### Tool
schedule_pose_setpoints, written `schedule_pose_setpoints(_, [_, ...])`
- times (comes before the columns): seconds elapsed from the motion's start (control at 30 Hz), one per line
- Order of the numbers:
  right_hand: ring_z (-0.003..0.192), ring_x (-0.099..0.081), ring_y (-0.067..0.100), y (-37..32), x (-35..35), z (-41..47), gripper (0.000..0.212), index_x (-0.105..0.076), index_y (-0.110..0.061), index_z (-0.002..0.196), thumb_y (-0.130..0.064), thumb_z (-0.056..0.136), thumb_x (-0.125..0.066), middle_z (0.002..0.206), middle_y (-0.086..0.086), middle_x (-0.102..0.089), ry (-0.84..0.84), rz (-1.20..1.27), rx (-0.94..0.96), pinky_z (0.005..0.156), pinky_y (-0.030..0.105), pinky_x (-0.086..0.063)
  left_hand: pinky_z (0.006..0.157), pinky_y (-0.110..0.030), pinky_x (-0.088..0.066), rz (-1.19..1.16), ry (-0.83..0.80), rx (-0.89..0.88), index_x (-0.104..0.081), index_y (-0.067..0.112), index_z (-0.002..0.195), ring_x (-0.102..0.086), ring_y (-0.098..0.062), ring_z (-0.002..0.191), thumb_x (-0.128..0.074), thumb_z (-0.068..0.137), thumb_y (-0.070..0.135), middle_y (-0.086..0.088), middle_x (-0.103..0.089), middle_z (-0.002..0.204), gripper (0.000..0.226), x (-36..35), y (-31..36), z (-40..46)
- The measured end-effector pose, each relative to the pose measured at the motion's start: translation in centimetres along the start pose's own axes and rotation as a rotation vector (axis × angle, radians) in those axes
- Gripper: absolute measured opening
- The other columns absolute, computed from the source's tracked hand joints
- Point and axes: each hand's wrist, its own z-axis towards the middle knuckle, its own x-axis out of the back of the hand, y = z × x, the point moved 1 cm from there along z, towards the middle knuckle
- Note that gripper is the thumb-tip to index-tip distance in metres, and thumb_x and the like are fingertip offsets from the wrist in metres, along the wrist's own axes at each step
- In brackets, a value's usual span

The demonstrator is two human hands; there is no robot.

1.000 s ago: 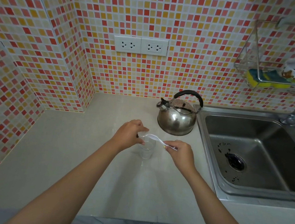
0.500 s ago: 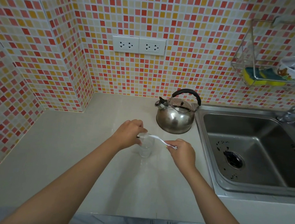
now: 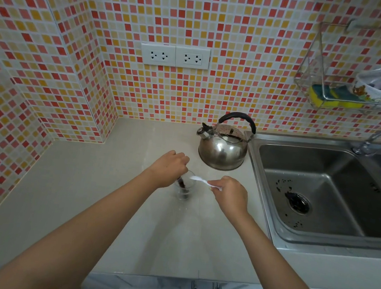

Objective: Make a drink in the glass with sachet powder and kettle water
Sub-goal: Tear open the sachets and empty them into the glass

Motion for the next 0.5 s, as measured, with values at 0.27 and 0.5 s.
schedule_pose_setpoints(0.27, [0.089, -0.059, 0.023, -0.6, -0.2, 0.2, 0.028, -0.071, -0.028, 0.111, -0.014, 0.089, -0.060, 0.089, 0.006, -0.067, -0.005, -0.170, 0.110, 0.063, 0.027, -0.036, 0.079, -0.033, -0.040, 0.215, -0.022, -0.172, -0.068, 0.010, 0.106, -0.052, -0.025, 0.100, -0.067, 0.084, 0.007, -0.009, -0.059, 0.109, 0.022, 1.0, 1.5, 1.1])
schedule_pose_setpoints(0.5, [0.090, -0.058, 0.025, -0.8, -0.1, 0.1, 0.037, -0.069, -0.028, 0.114, -0.005, 0.088, -0.055, 0.091, 0.008, -0.065, -0.018, -0.246, 0.145, 0.066, 0.030, -0.042, 0.085, -0.032, -0.036, 0.350, -0.082, -0.217, -0.067, 0.010, 0.104, -0.054, -0.024, 0.101, -0.066, 0.086, 0.013, -0.007, -0.065, 0.106, 0.019, 1.6, 2.7, 1.8])
